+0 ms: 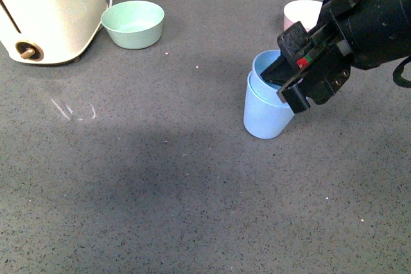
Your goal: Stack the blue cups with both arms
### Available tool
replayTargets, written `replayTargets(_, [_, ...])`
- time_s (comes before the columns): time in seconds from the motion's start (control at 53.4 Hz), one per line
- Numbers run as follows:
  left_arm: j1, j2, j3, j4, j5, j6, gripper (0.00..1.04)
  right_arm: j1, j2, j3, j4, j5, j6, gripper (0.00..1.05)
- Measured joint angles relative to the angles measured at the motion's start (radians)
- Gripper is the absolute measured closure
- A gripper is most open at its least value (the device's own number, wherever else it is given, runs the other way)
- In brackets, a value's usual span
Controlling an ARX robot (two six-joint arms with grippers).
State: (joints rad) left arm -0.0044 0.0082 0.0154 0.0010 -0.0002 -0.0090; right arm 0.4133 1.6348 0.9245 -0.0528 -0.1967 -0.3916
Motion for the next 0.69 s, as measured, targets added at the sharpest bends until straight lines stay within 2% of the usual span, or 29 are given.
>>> replayTargets(0.169, [0.000,0.000,0.000,0.000,0.000,0.000,0.09,-0.032,-0.036,-0.031,0.108,0.029,0.040,0.49])
replayTargets(0.375, [0.000,0.000,0.000,0.000,0.000,0.000,0.09,-0.105,-0.322,-0.230,0.276,0.080,0.183,0.07])
replayTargets(0.468, [0.000,0.000,0.000,0.000,0.000,0.000,0.09,-0.106,-0.383,-0.251,0.293,0.097,0.222,0.09])
replayTargets(0.506, [0.000,0.000,0.000,0.000,0.000,0.000,0.09,-0.092,-0.379,-0.296,0.428,0.225,0.256,0.15])
replayTargets(0.524, [0.000,0.000,0.000,0.000,0.000,0.000,0.09,-0.092,-0.379,-0.342,0.542,0.319,0.291,0.20])
replayTargets(0.581, [0.000,0.000,0.000,0.000,0.000,0.000,0.09,-0.098,-0.382,-0.421,0.698,0.433,0.325,0.29])
replayTargets(0.693, [0.000,0.000,0.000,0.000,-0.001,0.000,0.09,-0.141,-0.443,-0.532,0.832,0.460,0.359,0.47])
